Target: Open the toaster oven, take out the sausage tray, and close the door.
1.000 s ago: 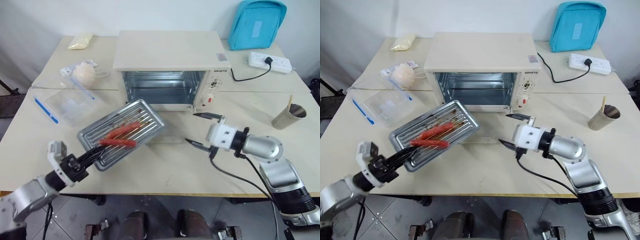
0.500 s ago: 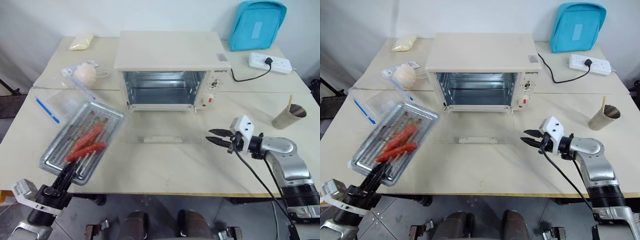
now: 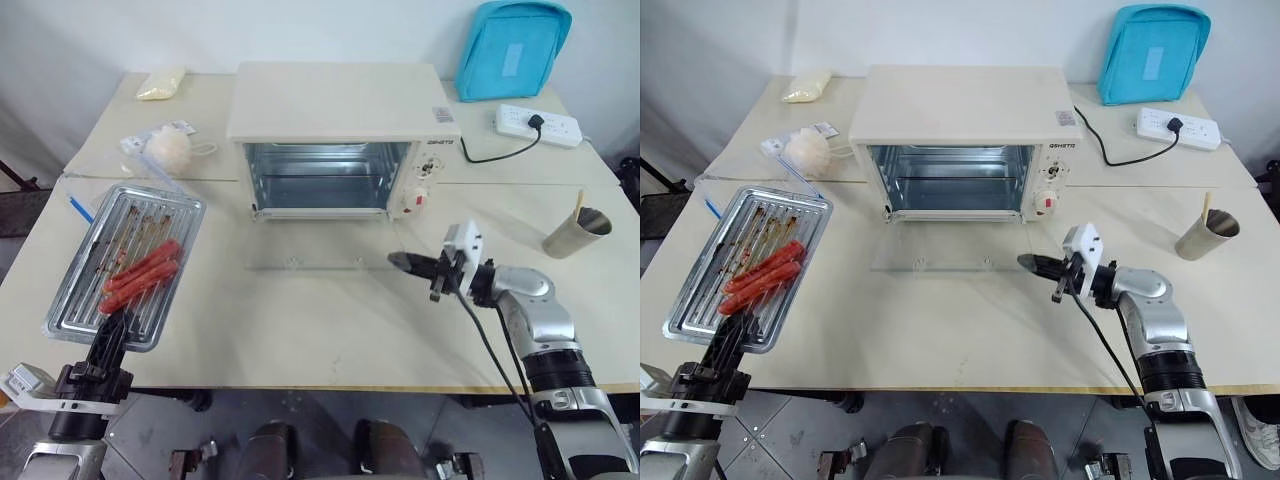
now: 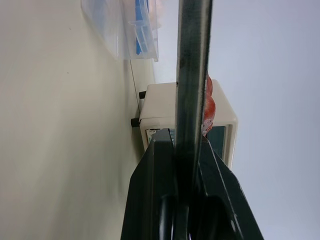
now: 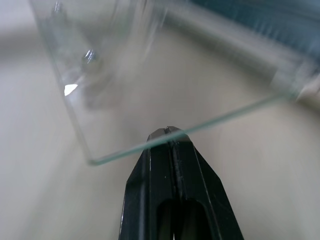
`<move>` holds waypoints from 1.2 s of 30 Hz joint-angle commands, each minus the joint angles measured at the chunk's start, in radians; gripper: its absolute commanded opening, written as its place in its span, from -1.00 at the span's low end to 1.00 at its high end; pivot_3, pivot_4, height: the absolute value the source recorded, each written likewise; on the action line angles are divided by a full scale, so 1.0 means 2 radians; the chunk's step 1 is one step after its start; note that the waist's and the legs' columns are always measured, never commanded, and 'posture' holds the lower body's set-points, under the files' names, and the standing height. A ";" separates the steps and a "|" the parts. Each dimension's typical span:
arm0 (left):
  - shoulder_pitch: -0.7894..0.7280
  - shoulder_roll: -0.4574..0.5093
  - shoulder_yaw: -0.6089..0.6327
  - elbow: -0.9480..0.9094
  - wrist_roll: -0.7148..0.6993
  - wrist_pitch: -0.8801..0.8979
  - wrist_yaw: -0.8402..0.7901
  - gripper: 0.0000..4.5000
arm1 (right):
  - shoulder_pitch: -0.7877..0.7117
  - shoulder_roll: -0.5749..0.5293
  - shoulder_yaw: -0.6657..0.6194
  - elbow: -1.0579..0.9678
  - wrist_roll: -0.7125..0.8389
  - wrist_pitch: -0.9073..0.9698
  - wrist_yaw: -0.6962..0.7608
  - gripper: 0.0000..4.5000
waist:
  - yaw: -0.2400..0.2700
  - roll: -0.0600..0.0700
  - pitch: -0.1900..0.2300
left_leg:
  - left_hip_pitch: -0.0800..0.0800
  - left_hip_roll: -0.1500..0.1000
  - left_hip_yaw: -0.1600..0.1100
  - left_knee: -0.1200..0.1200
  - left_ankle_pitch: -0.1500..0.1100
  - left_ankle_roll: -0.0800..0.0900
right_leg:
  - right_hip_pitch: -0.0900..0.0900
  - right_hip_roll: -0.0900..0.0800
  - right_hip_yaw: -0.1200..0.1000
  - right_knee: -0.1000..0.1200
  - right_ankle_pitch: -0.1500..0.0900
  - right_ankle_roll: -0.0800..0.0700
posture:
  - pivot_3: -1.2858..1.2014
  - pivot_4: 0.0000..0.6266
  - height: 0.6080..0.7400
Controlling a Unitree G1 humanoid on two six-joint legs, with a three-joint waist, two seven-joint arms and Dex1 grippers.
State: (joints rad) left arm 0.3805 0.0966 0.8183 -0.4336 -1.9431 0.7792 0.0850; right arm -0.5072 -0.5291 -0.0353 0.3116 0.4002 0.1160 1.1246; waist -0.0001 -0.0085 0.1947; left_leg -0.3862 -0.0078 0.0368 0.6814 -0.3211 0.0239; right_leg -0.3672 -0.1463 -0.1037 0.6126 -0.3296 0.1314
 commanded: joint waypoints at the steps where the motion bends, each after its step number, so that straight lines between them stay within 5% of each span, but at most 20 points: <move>1: -0.002 0.003 -0.005 -0.043 -0.015 -0.014 0.000 -1.00 | -0.020 -0.001 -0.033 -0.037 0.042 0.037 -0.008 -0.99 | 0.001 0.000 0.000 | 0.000 0.000 0.000 0.000 0.000 0.000 | 0.000 0.000 0.000 0.000 0.000 0.000 | 0.03 -0.52 1.00; 9: 0.022 0.014 -0.015 -0.045 -0.015 -0.009 -0.018 -1.00 | -0.078 0.032 -0.089 -0.076 0.105 0.080 -0.082 -0.99 | -0.001 0.000 0.000 | 0.000 0.000 0.000 0.000 0.000 0.000 | -0.001 0.000 0.000 0.000 0.000 0.000 | 0.03 -0.52 1.00; 16: 0.052 0.049 -0.047 -0.037 -0.015 0.026 -0.051 -1.00 | 0.002 -0.027 -0.096 -0.173 0.137 0.149 -0.049 -0.99 | 0.011 0.000 0.000 | -0.001 0.001 0.000 -0.001 -0.002 0.000 | 0.000 0.001 0.000 -0.001 0.000 0.000 | 0.03 -0.52 1.00; 20: 0.071 0.103 -0.088 -0.024 -0.015 0.067 -0.088 -1.00 | 0.095 -0.065 -0.106 -0.230 0.121 0.126 -0.023 -0.59 | 0.013 0.000 0.000 | -0.001 0.000 0.000 -0.001 -0.002 0.001 | 0.001 0.000 0.000 -0.002 0.000 0.000 | 0.03 -0.52 1.00; 30: -0.028 0.238 -0.149 0.105 -0.015 0.174 -0.123 -1.00 | 0.253 -0.100 -0.156 -0.330 0.105 0.080 -0.018 0.95 | 0.011 0.003 0.001 | 0.001 0.001 0.001 -0.001 -0.002 0.001 | 0.000 0.001 0.001 -0.002 0.000 -0.001 | 0.03 -0.52 1.00; 36: -0.238 0.304 -0.279 0.260 -0.015 0.253 -0.082 -1.00 | 0.356 -0.099 -0.221 -0.392 0.109 0.081 -0.045 0.99 | 0.026 0.003 0.001 | 0.000 0.000 0.000 0.000 -0.002 0.001 | 0.000 0.001 0.000 0.000 0.000 0.000 | 0.03 -0.52 1.00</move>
State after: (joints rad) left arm -0.0589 0.6907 0.3085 0.0525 -1.9441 1.2433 -0.0871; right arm 0.1834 -0.7209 -0.4218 -0.4163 0.5972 0.2842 1.0505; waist 0.0510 -0.0017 0.1960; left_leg -0.3861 -0.0079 0.0378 0.6804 -0.3245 0.0257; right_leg -0.3672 -0.1438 -0.1027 0.6138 -0.3283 0.1318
